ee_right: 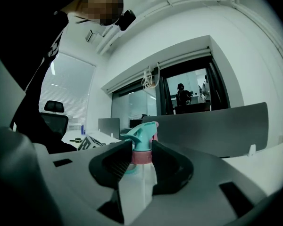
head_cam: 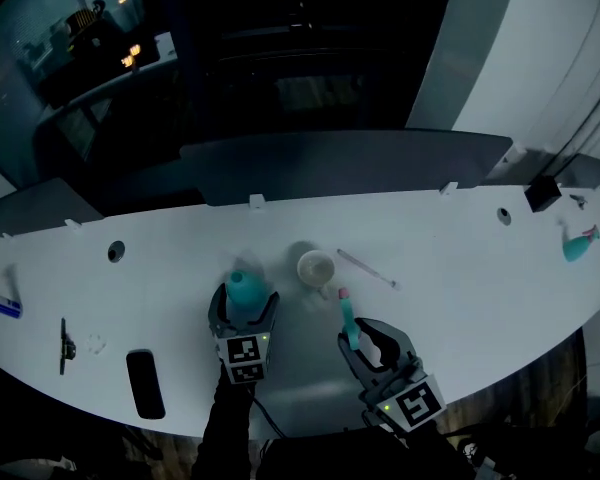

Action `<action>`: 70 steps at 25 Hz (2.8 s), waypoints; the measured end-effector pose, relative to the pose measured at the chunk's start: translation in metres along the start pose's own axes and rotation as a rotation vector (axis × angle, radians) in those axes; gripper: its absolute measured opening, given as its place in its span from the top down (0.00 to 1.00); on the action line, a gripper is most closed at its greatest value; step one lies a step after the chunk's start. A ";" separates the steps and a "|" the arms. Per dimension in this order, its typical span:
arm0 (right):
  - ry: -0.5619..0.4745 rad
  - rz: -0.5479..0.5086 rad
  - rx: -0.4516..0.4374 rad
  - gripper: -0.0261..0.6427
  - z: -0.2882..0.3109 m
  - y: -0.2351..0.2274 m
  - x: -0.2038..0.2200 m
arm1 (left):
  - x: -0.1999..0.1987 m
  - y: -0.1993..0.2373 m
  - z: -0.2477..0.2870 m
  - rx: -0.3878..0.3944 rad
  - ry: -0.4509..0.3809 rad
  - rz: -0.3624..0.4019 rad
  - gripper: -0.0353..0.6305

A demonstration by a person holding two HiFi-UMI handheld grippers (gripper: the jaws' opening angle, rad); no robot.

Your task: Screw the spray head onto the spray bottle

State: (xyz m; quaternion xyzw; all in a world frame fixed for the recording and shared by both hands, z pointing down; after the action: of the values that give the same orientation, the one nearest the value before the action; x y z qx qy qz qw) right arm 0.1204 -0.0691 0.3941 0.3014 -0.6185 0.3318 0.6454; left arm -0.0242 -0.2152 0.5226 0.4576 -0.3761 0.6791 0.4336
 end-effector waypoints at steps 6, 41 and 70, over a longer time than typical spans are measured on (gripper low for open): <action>0.014 0.014 0.054 0.76 -0.020 -0.008 0.003 | -0.002 0.000 0.004 0.000 -0.025 -0.099 0.26; -0.340 0.067 -0.226 0.76 0.014 0.038 -0.119 | 0.030 -0.127 -0.115 0.584 0.036 0.124 0.40; -0.055 0.091 -0.292 0.76 0.043 0.060 0.004 | 0.031 -0.126 -0.115 0.557 0.015 0.093 0.40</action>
State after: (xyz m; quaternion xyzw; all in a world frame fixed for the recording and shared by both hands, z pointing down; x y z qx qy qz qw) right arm 0.0463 -0.0672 0.3989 0.1852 -0.6907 0.2587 0.6494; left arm 0.0525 -0.0603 0.5320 0.5363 -0.1926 0.7788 0.2622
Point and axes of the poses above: the fingertips, and each gripper's own axes: z forward along the fingers, y to its left, x out of its underside, the point moved 1 cm from there along -z, backward along the fingers, and after that the axes turned 8 degrees about -x, right-handed, at the moved point
